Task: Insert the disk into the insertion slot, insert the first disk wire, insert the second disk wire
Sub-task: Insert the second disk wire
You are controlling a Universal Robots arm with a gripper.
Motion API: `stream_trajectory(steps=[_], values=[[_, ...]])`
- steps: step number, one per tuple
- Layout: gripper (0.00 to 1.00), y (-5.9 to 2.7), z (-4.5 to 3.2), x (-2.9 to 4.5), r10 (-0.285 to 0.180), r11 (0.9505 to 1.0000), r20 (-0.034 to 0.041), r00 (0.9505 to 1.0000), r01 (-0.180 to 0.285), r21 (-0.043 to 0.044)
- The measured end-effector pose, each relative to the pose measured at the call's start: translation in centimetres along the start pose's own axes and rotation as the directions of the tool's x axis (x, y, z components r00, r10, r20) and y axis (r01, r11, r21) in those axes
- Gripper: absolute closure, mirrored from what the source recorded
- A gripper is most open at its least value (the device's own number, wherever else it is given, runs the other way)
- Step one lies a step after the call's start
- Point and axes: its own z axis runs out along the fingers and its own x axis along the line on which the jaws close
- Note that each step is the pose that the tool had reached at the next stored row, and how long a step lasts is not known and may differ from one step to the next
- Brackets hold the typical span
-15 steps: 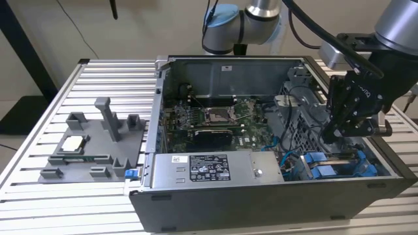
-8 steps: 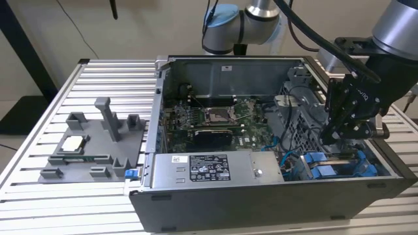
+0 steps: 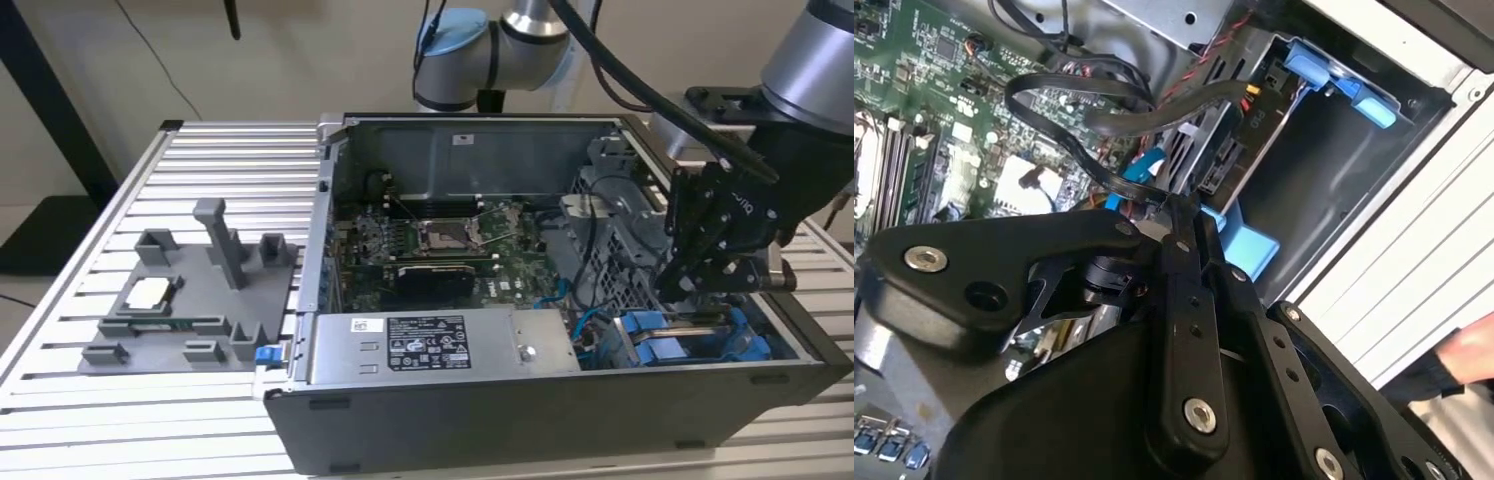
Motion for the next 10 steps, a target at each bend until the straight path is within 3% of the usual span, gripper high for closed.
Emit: stream_trajectory(steps=[10], values=[[0.84, -0.12, 0.15, 0.14, 0.000, 1.0000, 0.0004, 1.0000, 0.000, 0.0000]])
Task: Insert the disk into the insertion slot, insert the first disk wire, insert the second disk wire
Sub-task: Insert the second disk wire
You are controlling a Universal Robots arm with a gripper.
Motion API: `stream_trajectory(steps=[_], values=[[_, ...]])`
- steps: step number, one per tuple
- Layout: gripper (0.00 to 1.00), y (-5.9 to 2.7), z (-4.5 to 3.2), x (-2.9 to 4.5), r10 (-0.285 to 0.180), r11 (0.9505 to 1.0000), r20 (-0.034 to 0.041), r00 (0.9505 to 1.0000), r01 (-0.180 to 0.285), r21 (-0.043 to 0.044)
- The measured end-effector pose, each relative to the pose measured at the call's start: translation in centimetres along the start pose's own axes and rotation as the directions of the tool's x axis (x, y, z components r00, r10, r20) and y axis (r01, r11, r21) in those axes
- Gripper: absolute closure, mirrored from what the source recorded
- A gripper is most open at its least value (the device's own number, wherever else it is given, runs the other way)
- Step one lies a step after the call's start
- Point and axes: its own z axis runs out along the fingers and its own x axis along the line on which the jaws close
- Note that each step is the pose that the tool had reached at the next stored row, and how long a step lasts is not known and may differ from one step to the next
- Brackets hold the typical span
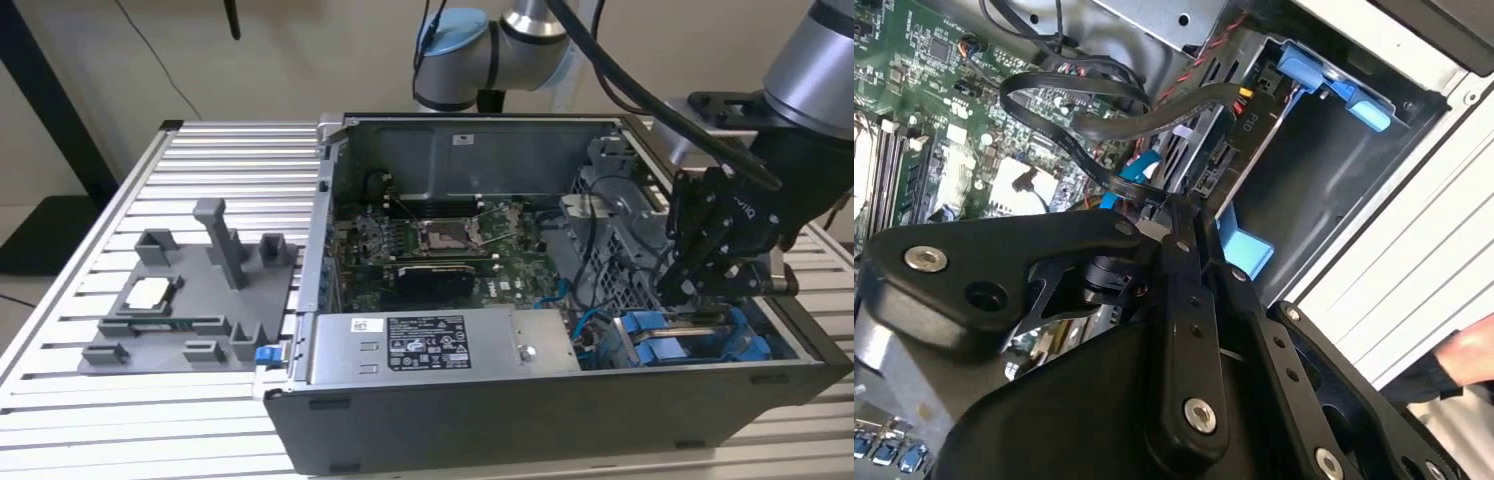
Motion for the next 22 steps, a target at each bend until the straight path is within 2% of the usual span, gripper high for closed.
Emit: stream_trajectory(steps=[2, 6, 10, 12, 22], values=[[0.84, 0.00, 0.05, 0.00, 0.000, 1.0000, 0.0002, 1.0000, 0.000, 0.0048], [0.84, -0.01, 0.21, 0.01, -0.005, 0.9991, 0.0030, 1.0000, 0.005, 0.0418], [0.84, -0.05, 0.45, 0.01, -0.011, 0.9979, 0.0040, 0.9999, 0.011, 0.0634], [0.84, -0.09, 0.47, 0.06, -0.013, 0.9977, 0.0040, 0.9999, 0.013, 0.0668], [0.84, -0.48, 0.58, 0.54, -0.022, 0.9973, 0.0035, 0.9997, 0.022, 0.0696]])
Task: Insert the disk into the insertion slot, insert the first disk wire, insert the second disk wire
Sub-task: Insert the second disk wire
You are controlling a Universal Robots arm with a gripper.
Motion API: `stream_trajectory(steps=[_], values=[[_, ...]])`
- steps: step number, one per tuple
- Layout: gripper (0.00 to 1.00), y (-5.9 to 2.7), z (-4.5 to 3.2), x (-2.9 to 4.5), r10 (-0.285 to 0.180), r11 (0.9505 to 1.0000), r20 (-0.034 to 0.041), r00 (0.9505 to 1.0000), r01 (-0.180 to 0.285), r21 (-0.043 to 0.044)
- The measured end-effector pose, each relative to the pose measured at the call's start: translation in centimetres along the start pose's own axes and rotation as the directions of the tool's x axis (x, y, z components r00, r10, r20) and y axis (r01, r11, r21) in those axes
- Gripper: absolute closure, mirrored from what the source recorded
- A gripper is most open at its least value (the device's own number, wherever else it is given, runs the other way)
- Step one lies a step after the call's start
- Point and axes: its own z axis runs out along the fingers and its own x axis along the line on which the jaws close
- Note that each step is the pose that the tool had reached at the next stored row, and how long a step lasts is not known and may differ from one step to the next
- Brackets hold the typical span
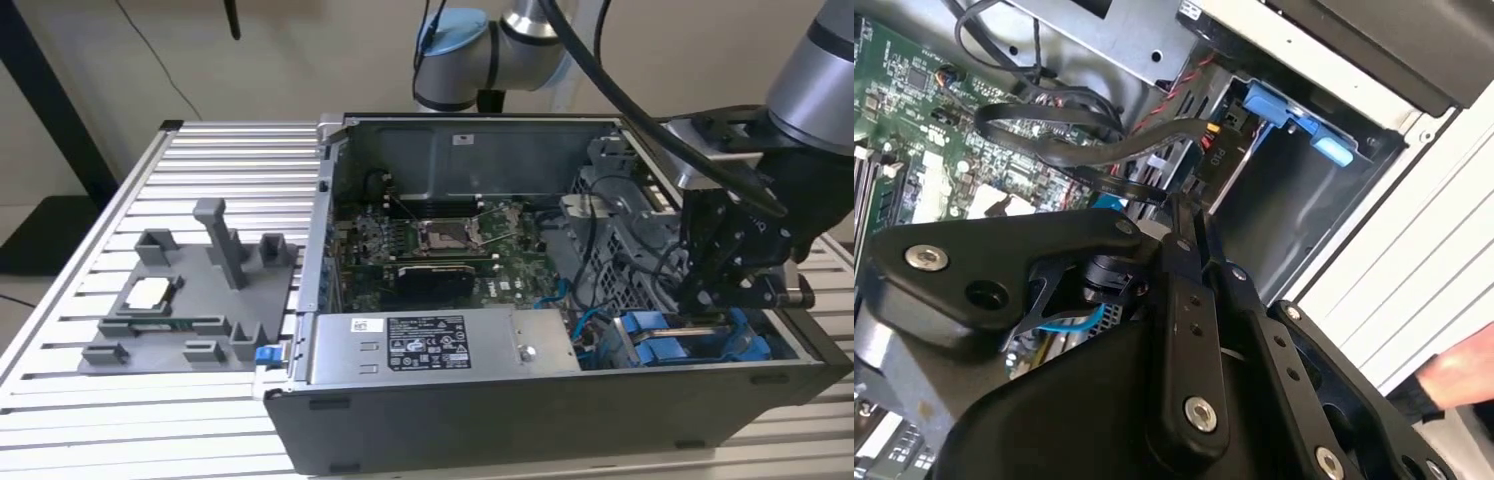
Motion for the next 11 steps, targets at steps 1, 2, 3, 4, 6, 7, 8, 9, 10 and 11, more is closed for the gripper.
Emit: stream_trajectory(steps=[1, 2, 3, 4, 6, 7, 8, 9, 10, 11], values=[[0.84, -0.02, 0.03, 0.00, -0.001, 1.0000, 0.0002, 1.0000, 0.001, 0.0015], [0.84, -0.03, 0.07, 0.00, -0.003, 1.0000, 0.0005, 1.0000, 0.003, 0.0032], [0.84, -0.05, 0.11, 0.00, -0.004, 1.0000, 0.0007, 1.0000, 0.004, 0.0042], [0.84, -0.06, 0.16, 0.01, -0.005, 1.0000, 0.0008, 1.0000, 0.005, 0.0051], [0.84, -0.08, 0.22, 0.00, -0.007, 0.9999, 0.0008, 1.0000, 0.007, 0.0073], [0.84, -0.10, 0.25, 0.00, -0.008, 0.9999, 0.0009, 1.0000, 0.008, 0.0082], [0.84, -0.11, 0.28, -0.01, -0.009, 0.9999, 0.0014, 1.0000, 0.009, 0.0088], [0.84, -0.13, 0.29, -0.02, -0.009, 0.9999, 0.0020, 1.0000, 0.009, 0.0095], [0.84, -0.14, 0.31, -0.03, -0.010, 0.9999, 0.0029, 0.9999, 0.010, 0.0101], [0.84, -0.15, 0.34, -0.05, -0.010, 0.9999, 0.0043, 0.9999, 0.010, 0.0109]])
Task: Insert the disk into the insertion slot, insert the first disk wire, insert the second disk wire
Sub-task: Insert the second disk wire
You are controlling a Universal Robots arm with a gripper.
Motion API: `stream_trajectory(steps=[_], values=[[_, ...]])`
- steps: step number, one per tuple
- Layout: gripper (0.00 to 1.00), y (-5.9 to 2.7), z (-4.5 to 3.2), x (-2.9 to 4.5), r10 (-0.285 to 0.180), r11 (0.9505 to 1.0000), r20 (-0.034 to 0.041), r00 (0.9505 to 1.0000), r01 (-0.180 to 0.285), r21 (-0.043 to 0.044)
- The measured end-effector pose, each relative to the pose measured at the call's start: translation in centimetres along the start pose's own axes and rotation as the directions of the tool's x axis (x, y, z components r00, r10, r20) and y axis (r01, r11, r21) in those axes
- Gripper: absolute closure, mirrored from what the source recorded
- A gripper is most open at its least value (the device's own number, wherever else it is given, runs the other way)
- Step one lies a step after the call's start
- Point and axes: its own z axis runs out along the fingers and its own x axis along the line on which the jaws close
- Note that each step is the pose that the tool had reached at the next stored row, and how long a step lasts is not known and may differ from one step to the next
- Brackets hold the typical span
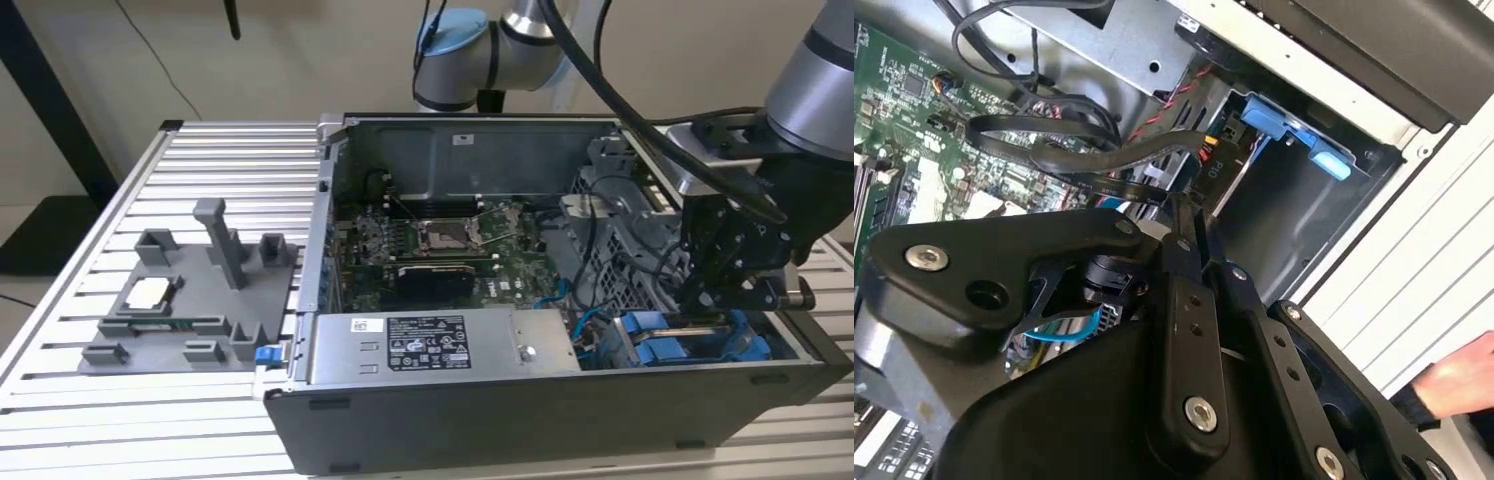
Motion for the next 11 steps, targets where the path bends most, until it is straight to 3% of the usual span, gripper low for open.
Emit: stream_trajectory(steps=[11], values=[[0.84, -0.02, 0.68, 0.01, -0.002, 1.0000, 0.0005, 1.0000, 0.002, 0.0021]])
